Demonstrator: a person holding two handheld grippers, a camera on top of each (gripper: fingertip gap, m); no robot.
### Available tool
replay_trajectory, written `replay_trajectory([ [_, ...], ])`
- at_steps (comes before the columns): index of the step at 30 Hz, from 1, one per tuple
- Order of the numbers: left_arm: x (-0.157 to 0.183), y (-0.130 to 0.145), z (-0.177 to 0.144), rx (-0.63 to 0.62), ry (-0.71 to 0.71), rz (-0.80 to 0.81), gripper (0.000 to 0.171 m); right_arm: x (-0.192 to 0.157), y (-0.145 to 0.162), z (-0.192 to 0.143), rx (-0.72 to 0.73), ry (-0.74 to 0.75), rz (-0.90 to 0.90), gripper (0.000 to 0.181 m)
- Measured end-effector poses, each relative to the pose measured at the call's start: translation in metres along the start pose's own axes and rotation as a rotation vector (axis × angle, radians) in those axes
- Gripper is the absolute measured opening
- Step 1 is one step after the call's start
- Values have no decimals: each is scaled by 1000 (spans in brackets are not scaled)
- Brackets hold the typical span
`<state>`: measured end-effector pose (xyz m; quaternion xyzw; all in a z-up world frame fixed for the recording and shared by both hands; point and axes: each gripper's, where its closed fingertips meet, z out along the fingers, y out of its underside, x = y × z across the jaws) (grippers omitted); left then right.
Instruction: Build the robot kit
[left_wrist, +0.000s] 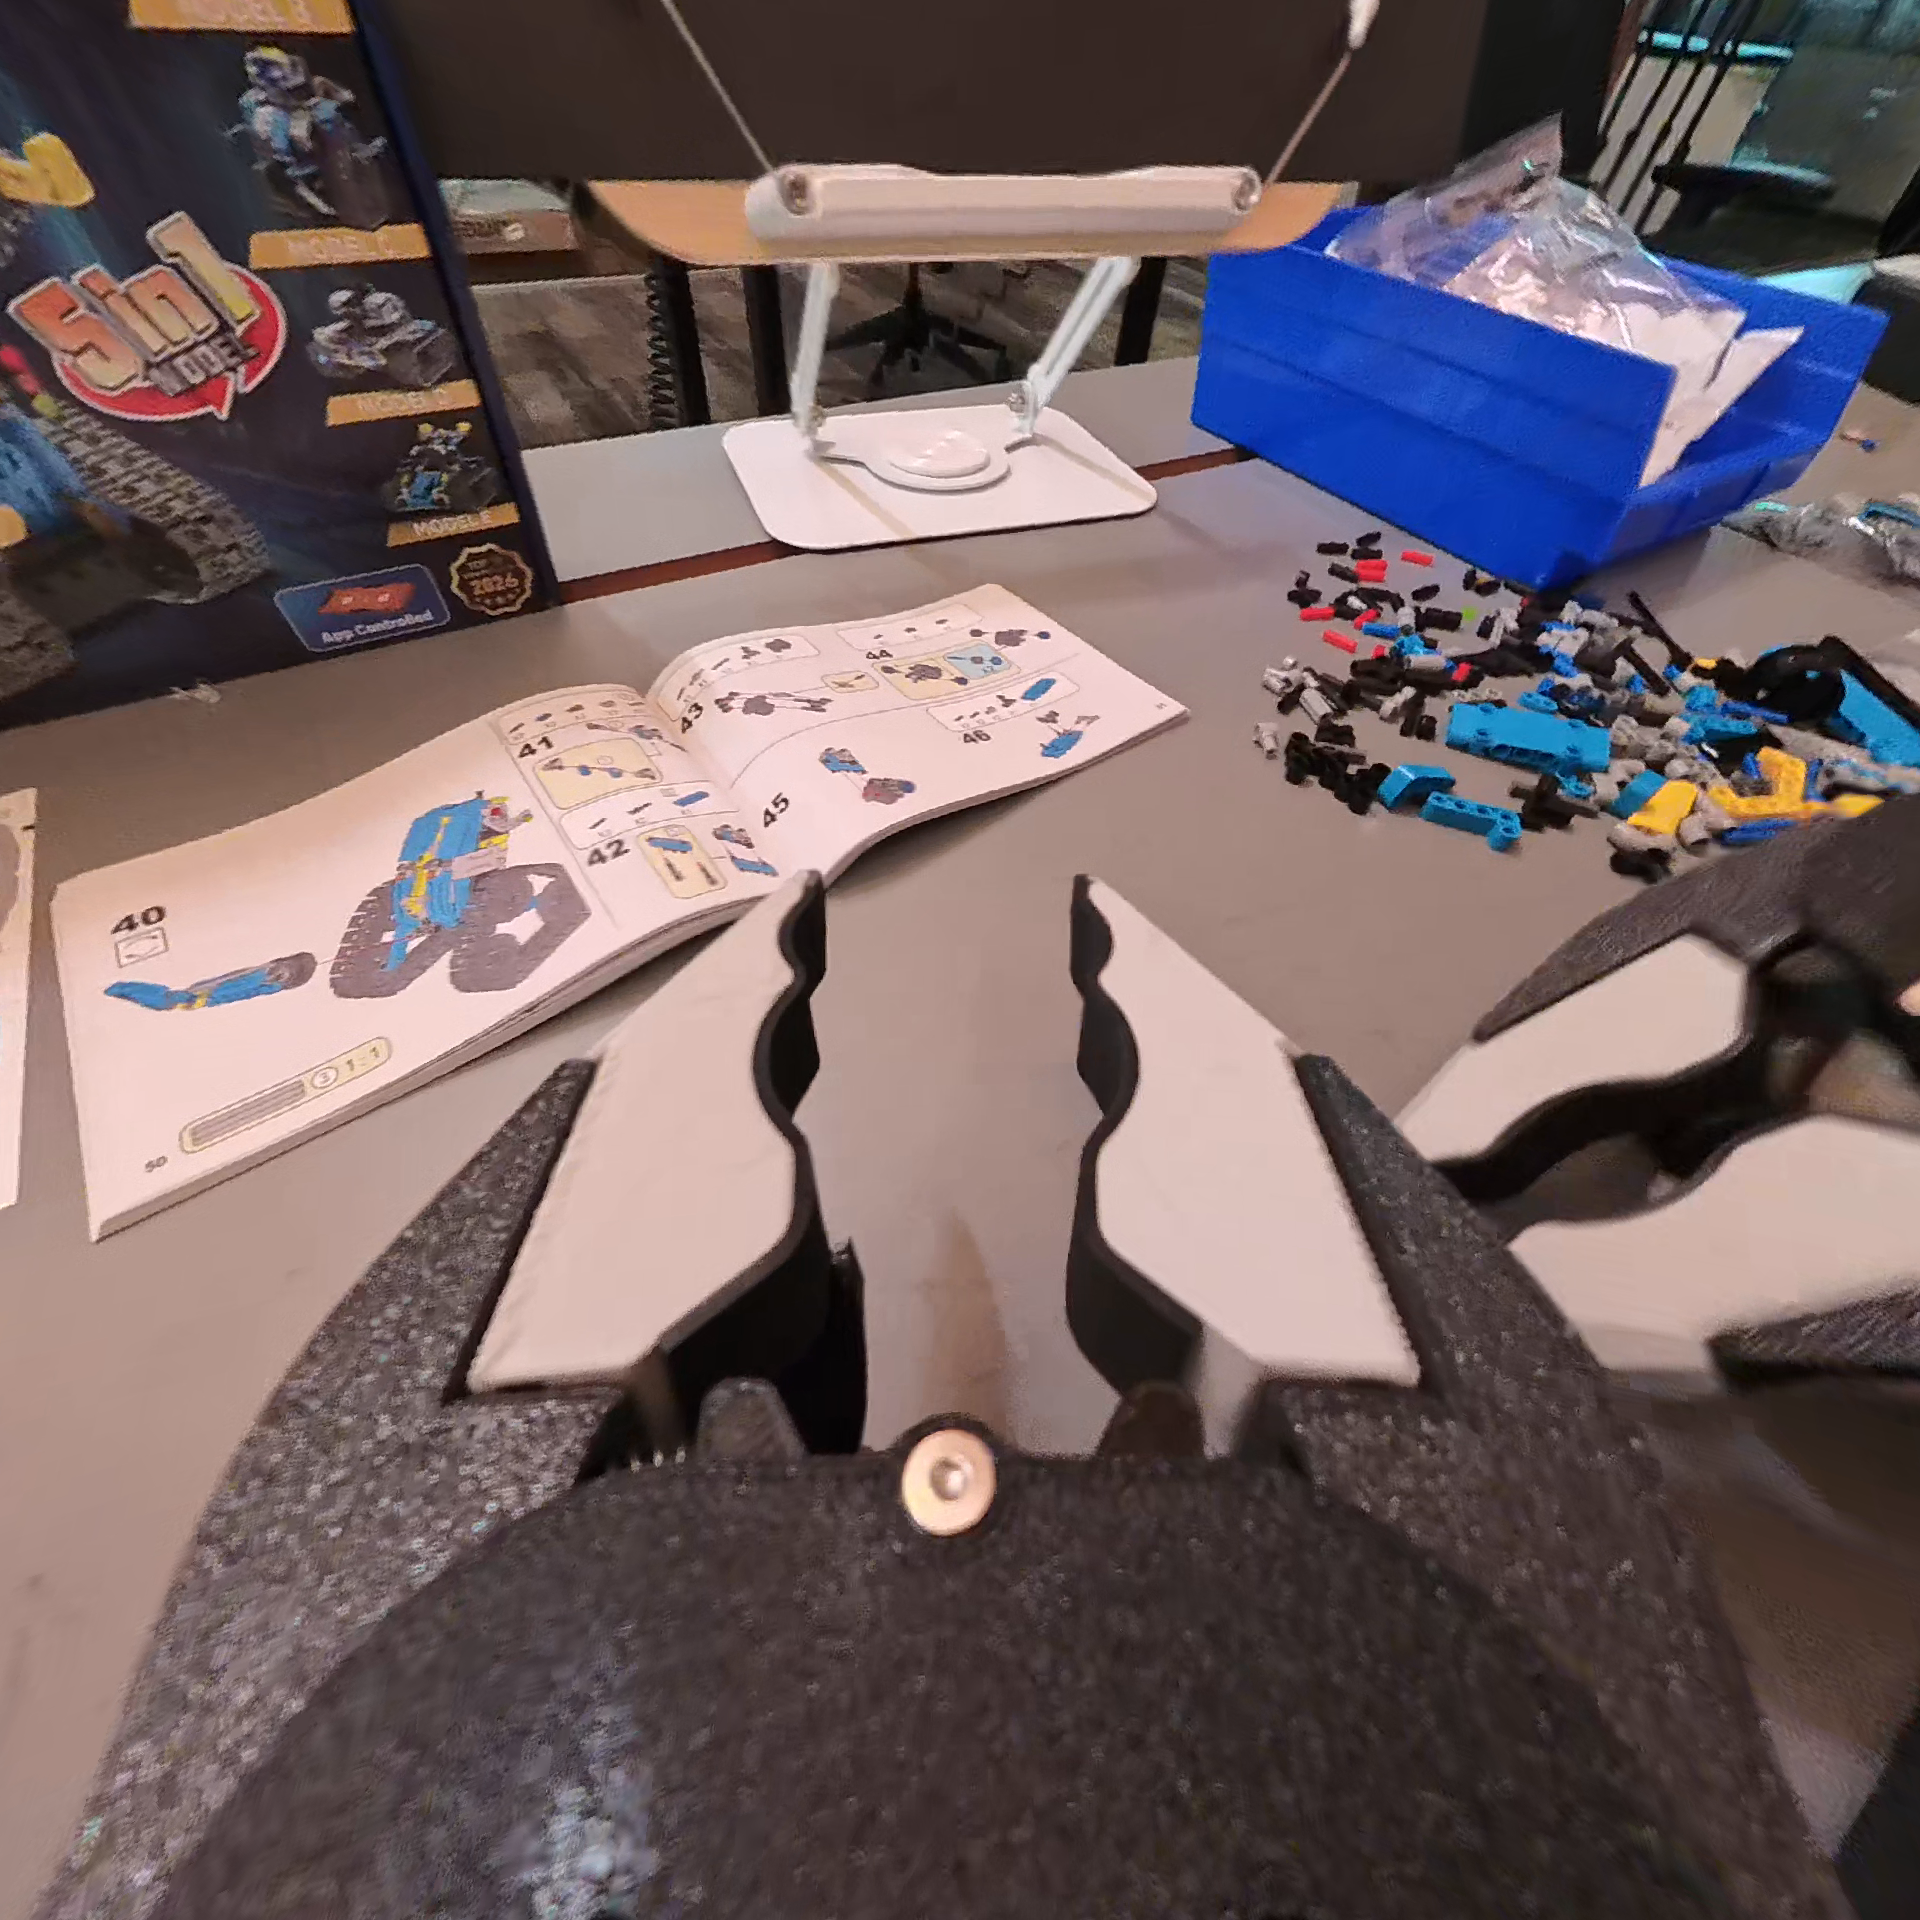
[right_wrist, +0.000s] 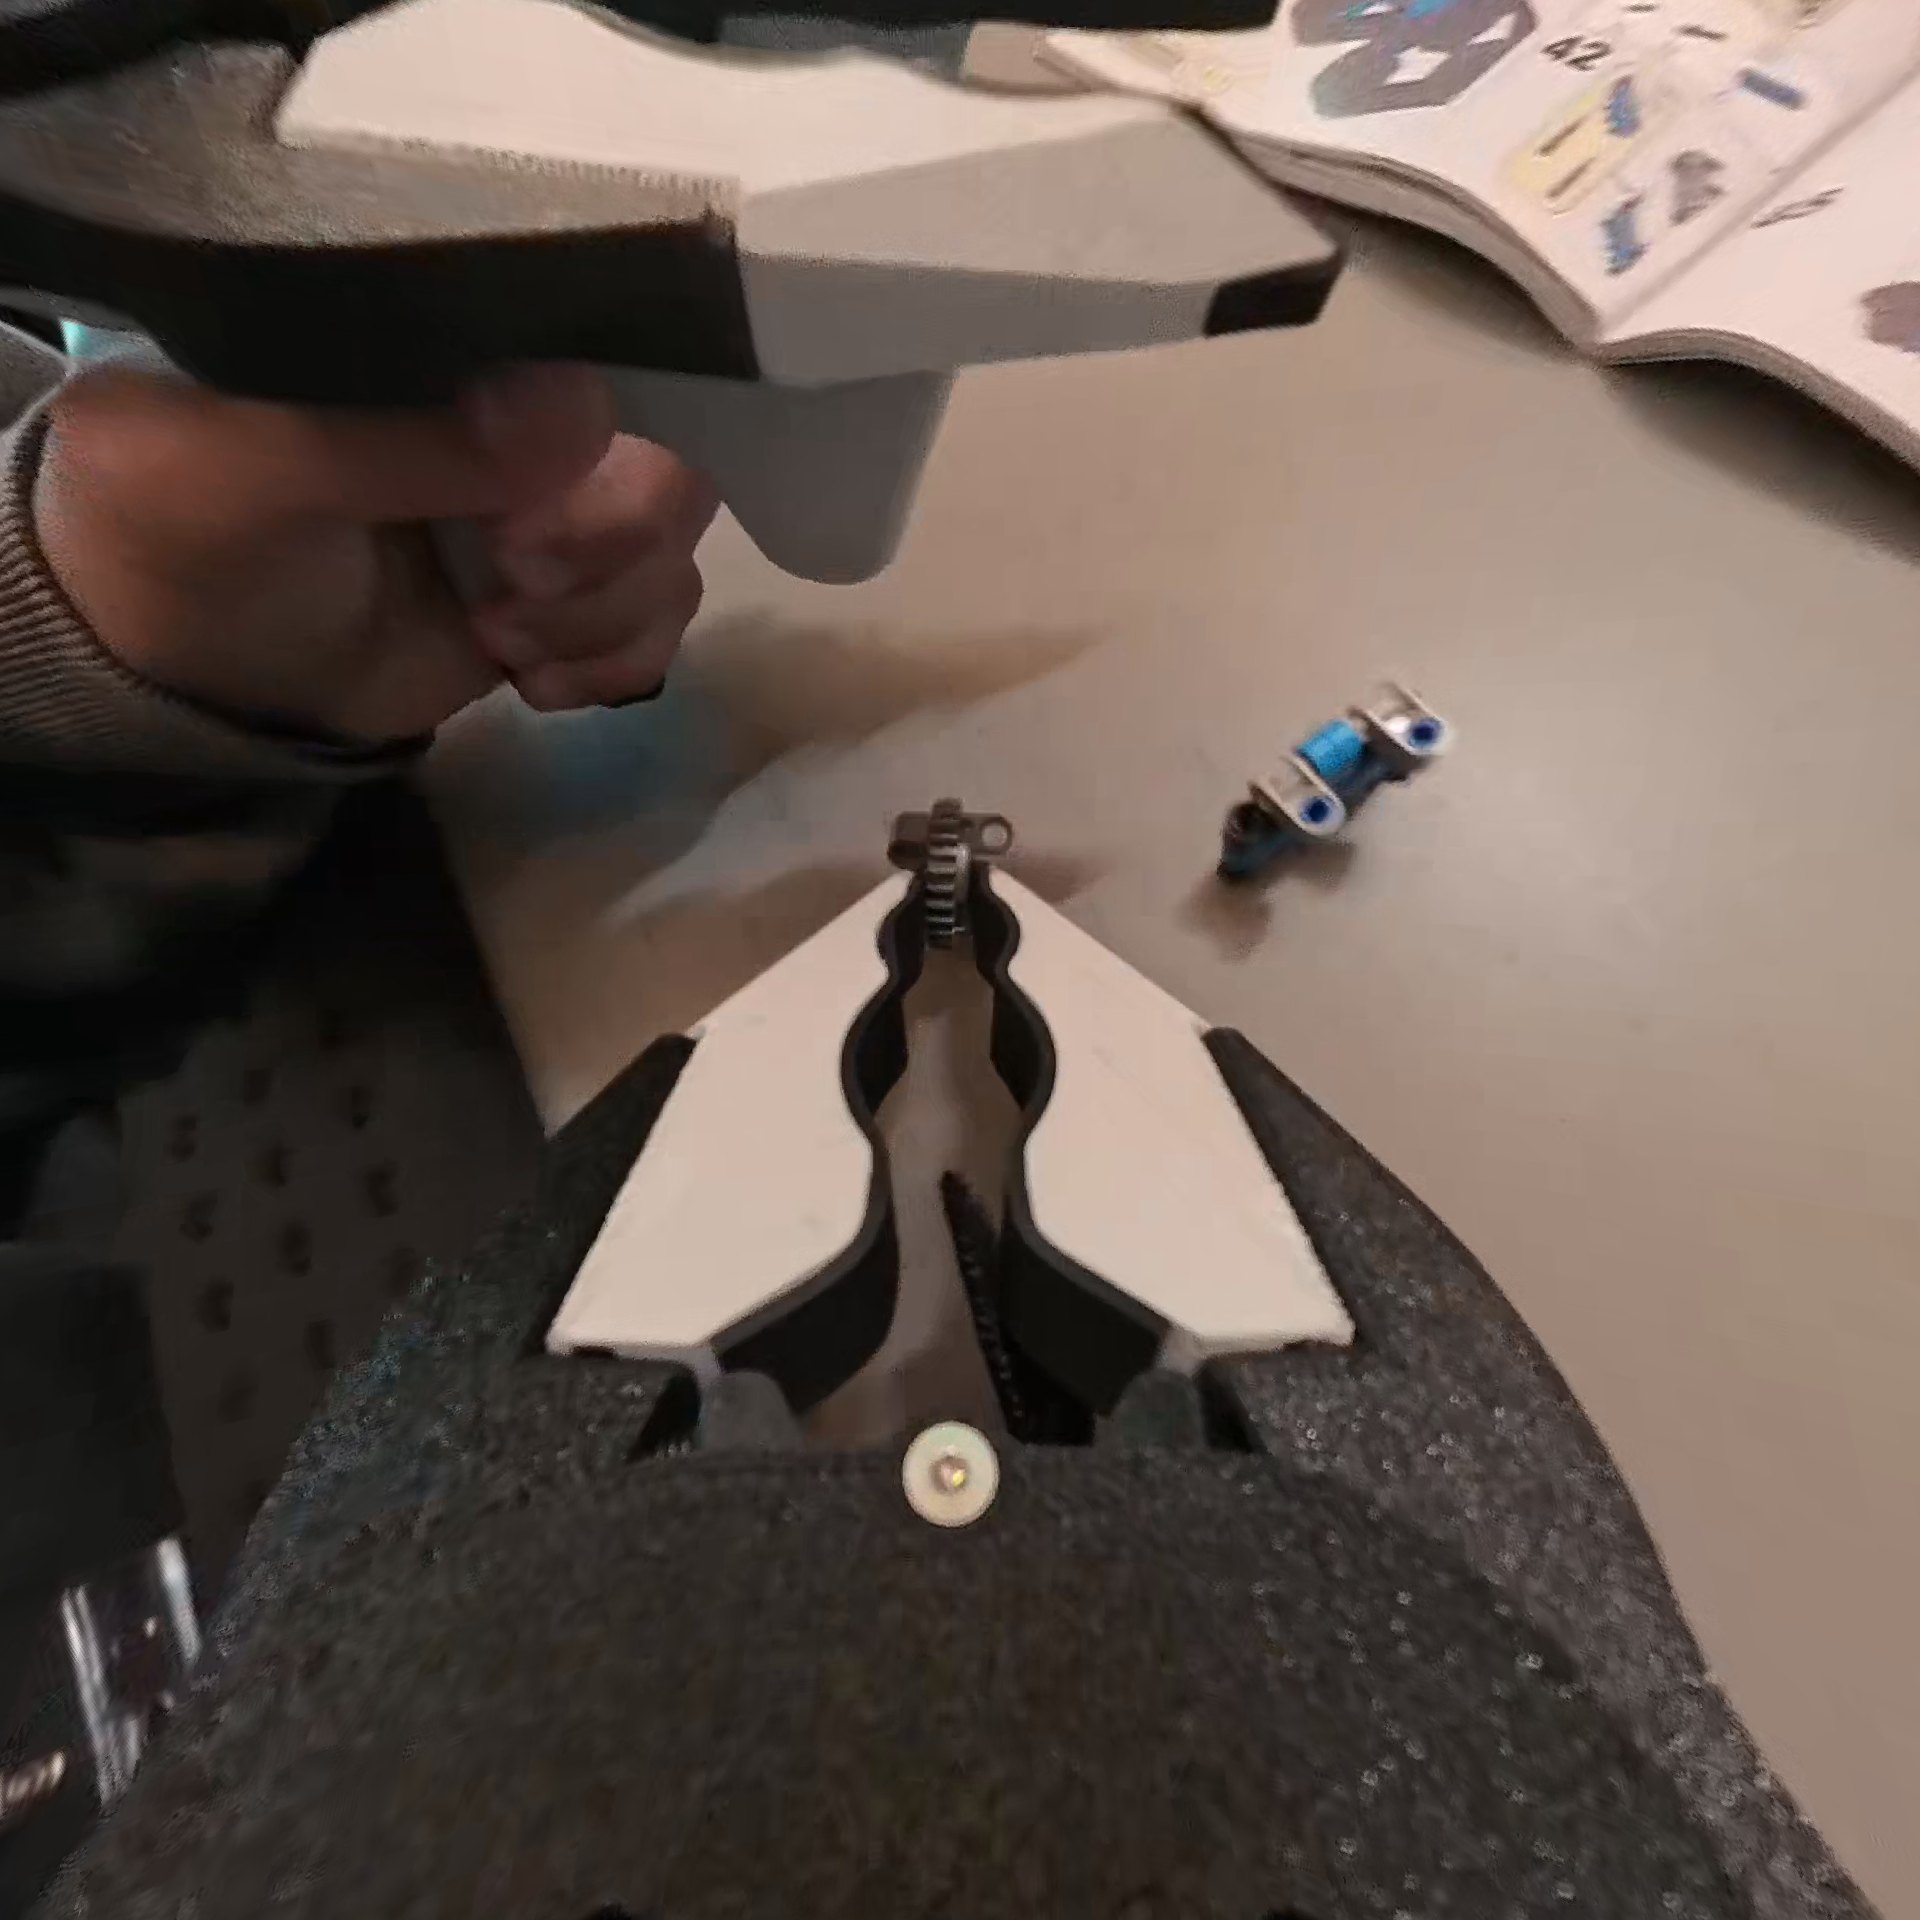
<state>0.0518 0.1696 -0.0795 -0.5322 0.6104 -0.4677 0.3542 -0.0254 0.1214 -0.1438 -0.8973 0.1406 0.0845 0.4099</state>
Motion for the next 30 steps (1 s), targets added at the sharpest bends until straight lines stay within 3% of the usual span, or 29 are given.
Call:
replay_trajectory([
  [2,-6,-1,0,5,-11,-24,47,2,0,11,-10,7,12,10],
  [5,-10,3,1,-11,-18,-42,47,12,-3,4,23,42,39,27],
  [9,-10,7,3,-34,-7,-59,47,59,-18,-22,149,252,125,44],
  [11,-8,7,4,-36,17,-72,48,61,-15,-8,113,241,152,51],
  [12,-6,8,4,-44,36,-67,48,58,-13,1,87,223,143,49],
  [14,-3,16,4,-93,87,-11,48,64,-12,7,52,271,105,19],
  [16,1,26,2,-149,146,86,48,69,-24,0,80,284,61,18],
  [18,11,29,-3,-159,209,169,51,70,-41,-12,131,242,38,18],
  [21,24,31,-3,-166,228,243,70,45,-57,-14,128,38,-15,18],
  [24,35,35,-3,-163,214,325,77,25,-62,-9,106,-68,-78,18],
  [27,31,33,-5,-135,177,370,56,15,-63,-2,86,-135,-99,19],
  [30,9,32,-4,-141,87,411,44,19,-77,-4,174,-167,-48,24],
])
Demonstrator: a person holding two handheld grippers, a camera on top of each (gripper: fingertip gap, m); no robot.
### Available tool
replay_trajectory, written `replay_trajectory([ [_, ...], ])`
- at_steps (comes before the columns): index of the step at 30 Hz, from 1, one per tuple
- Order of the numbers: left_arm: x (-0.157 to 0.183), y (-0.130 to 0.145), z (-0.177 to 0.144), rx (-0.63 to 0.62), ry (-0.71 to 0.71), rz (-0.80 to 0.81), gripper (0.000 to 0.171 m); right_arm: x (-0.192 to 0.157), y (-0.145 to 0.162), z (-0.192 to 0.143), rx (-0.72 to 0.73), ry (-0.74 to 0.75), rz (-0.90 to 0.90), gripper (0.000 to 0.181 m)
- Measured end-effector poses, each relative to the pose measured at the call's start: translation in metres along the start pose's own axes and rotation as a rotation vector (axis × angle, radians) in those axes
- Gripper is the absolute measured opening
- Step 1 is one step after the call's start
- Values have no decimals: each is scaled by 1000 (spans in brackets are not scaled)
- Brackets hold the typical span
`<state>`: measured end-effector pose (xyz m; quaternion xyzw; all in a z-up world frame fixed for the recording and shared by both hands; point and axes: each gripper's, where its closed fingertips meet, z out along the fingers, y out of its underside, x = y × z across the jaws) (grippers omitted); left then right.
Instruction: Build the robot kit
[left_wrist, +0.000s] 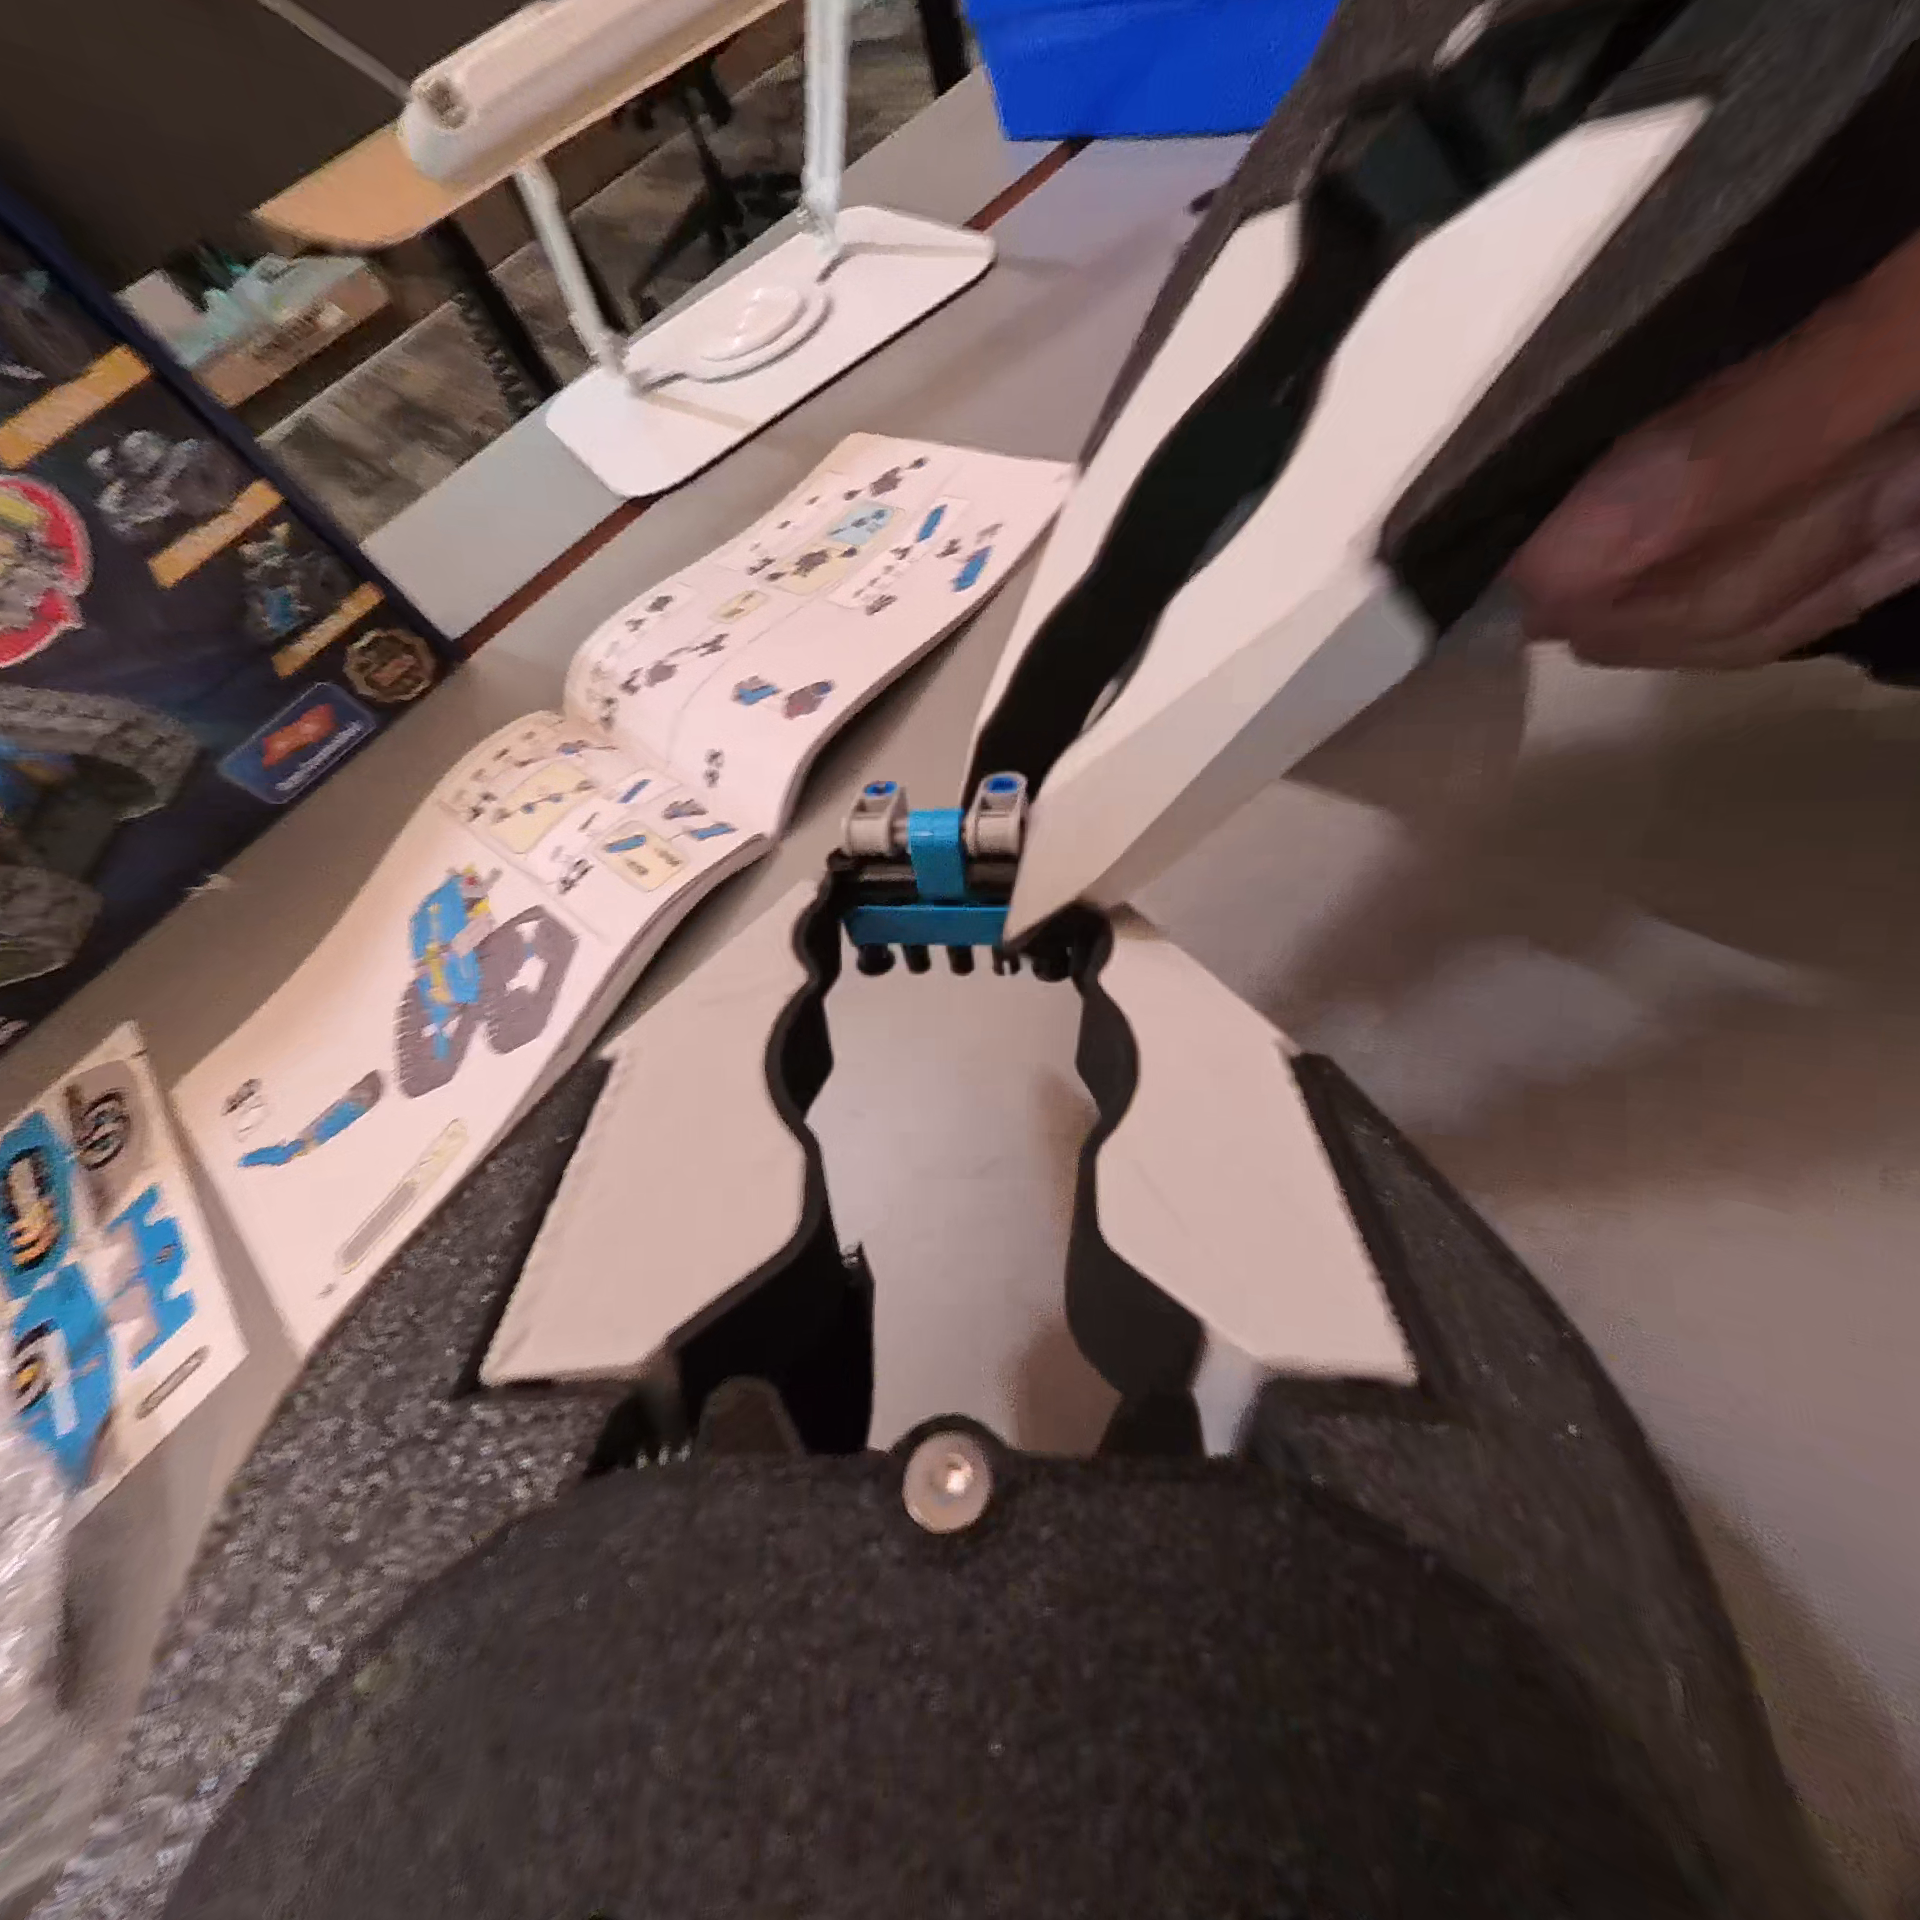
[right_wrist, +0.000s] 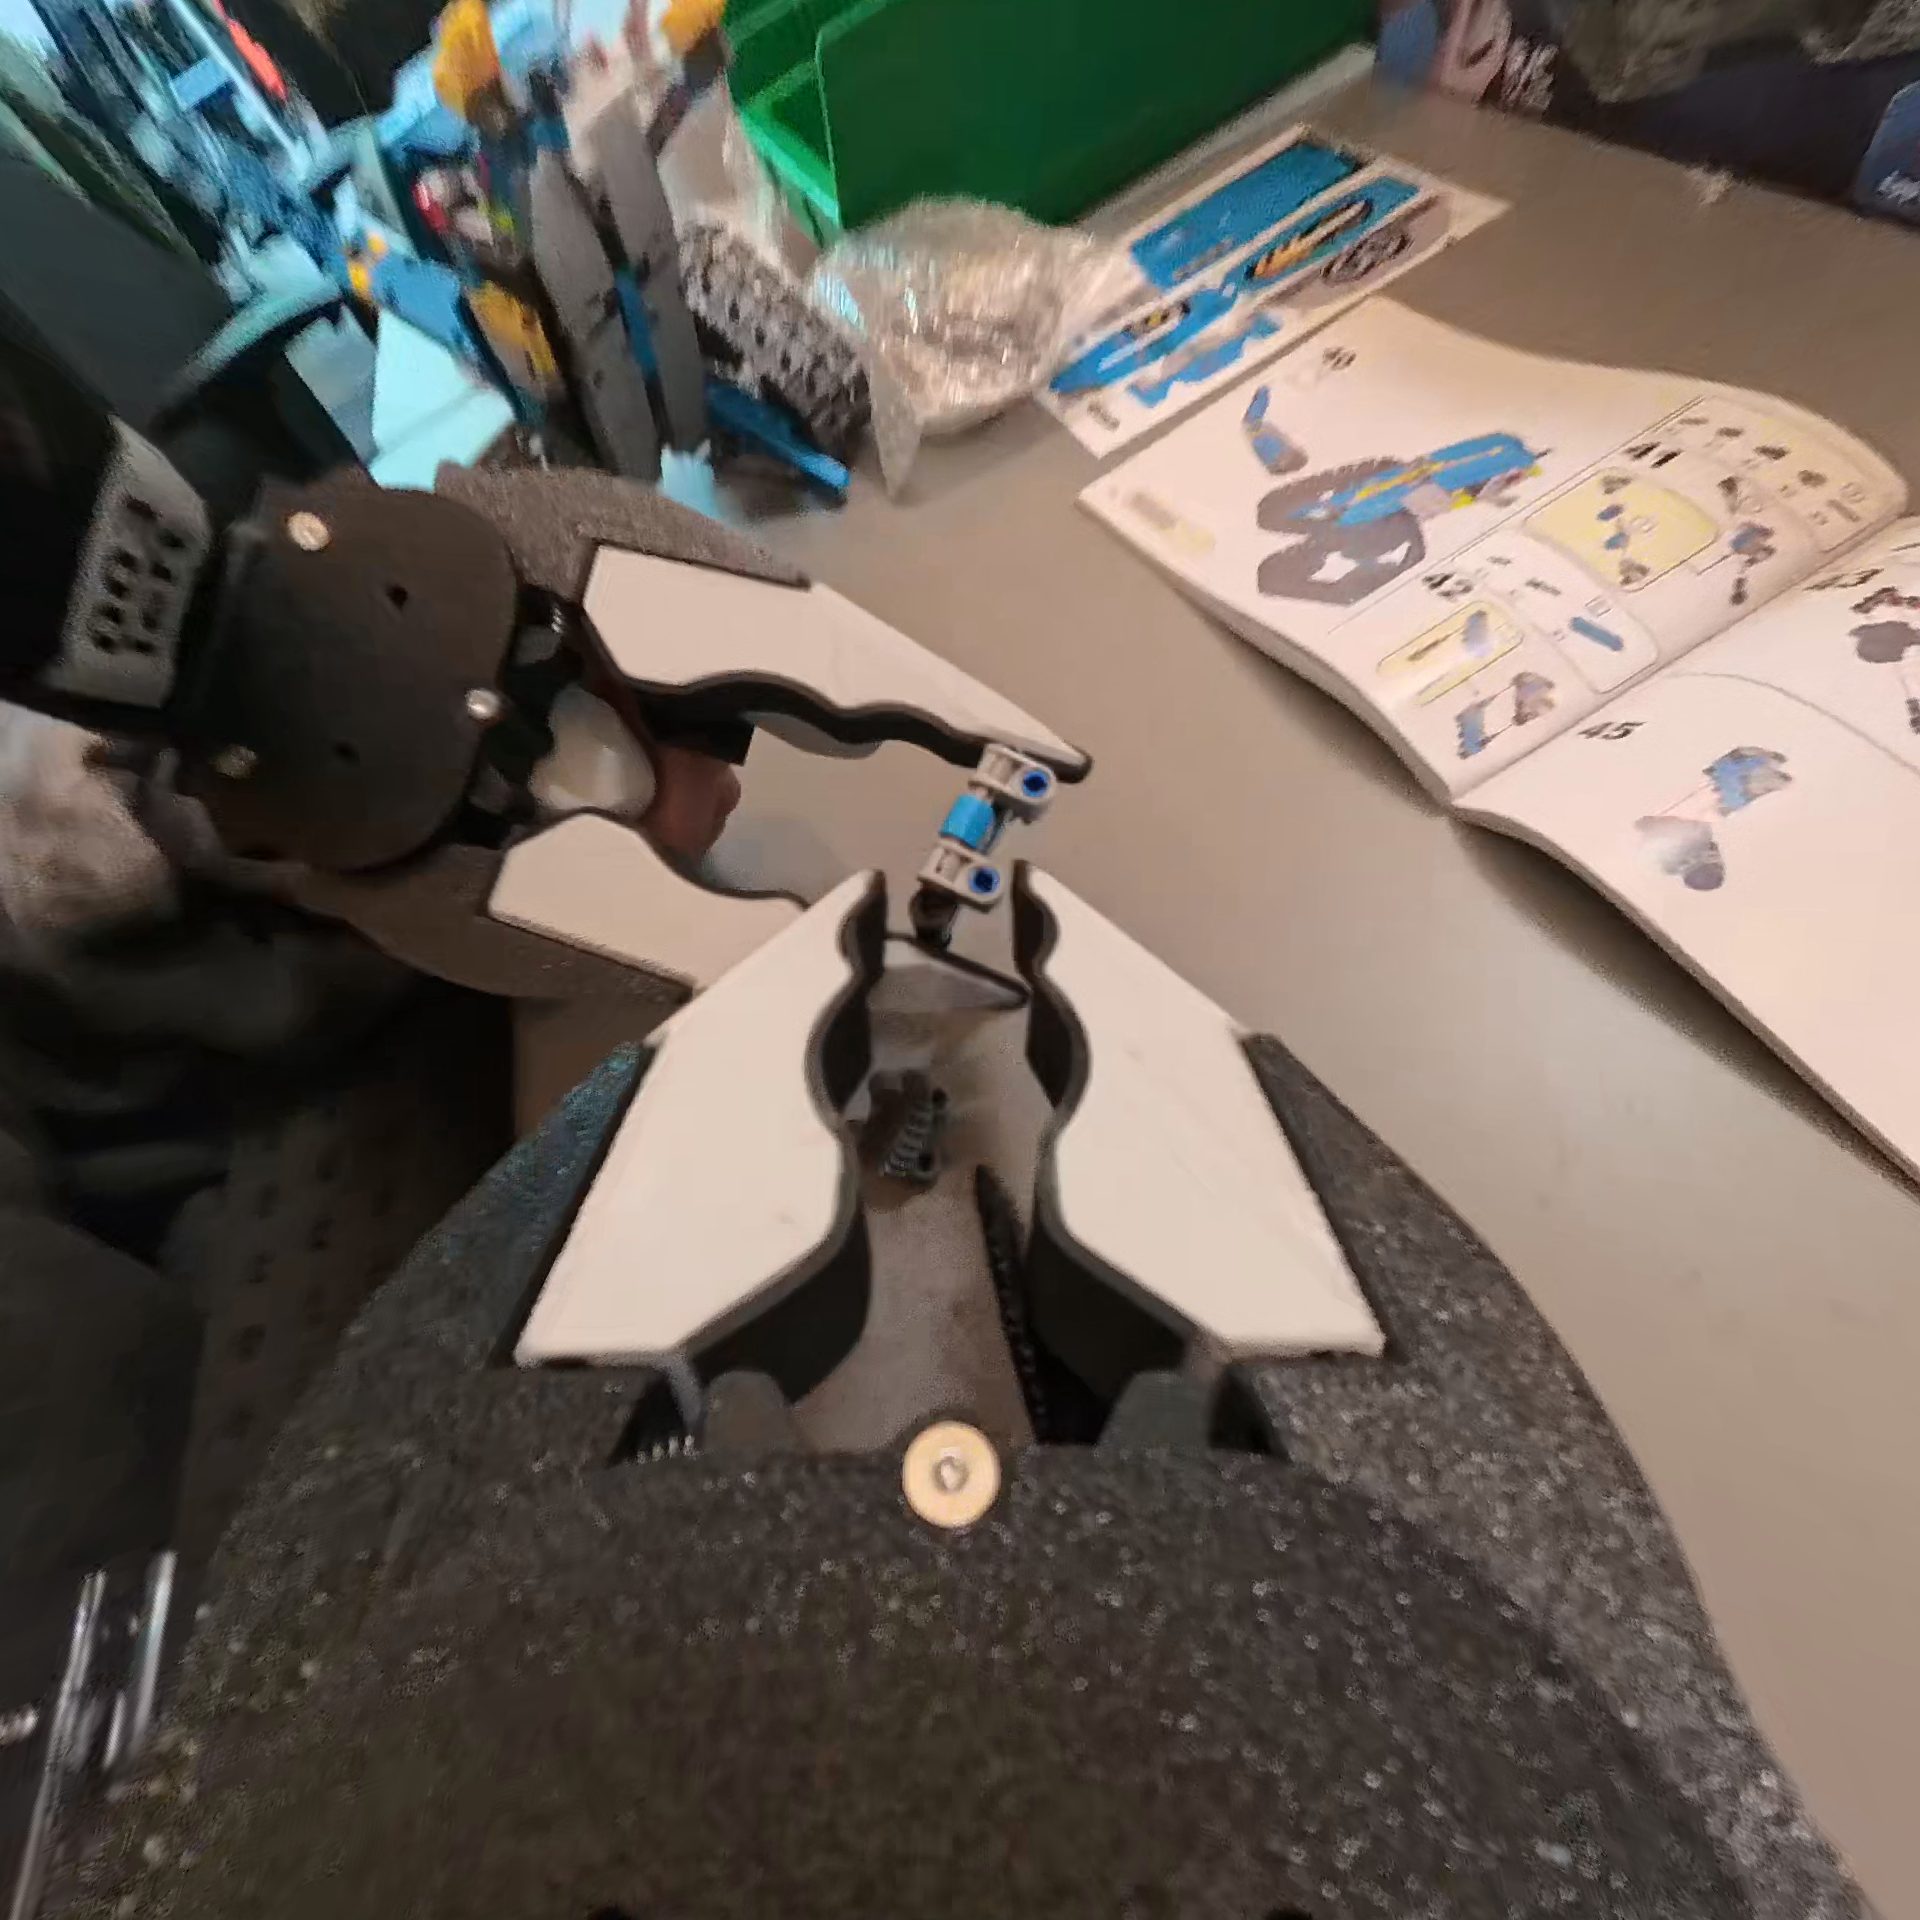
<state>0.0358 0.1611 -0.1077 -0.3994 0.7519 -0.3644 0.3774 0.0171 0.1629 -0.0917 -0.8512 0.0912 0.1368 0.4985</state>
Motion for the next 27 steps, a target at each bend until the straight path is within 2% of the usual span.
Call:
replay_trajectory([
  [1,-8,7,0,-27,-28,0,44,4,-5,-4,36,2,26,33],
  [3,-29,28,2,-118,-85,-10,44,14,-11,-15,109,22,77,33],
  [5,-68,62,-2,-261,-242,-48,44,26,-13,-25,172,61,135,31],
  [8,-106,96,-13,-397,-384,-238,44,34,-6,-32,211,85,224,29],
  [12,-120,109,-19,-415,-425,-481,44,39,-5,-32,209,107,245,28],
  [15,-119,112,-19,-395,-400,-577,44,39,-4,-32,208,122,230,28],
  [22,-118,113,-18,-370,-377,-619,44,47,-1,-35,195,172,208,27],
  [27,-118,114,-19,-363,-373,-638,44,49,-2,-50,216,209,186,27],
])
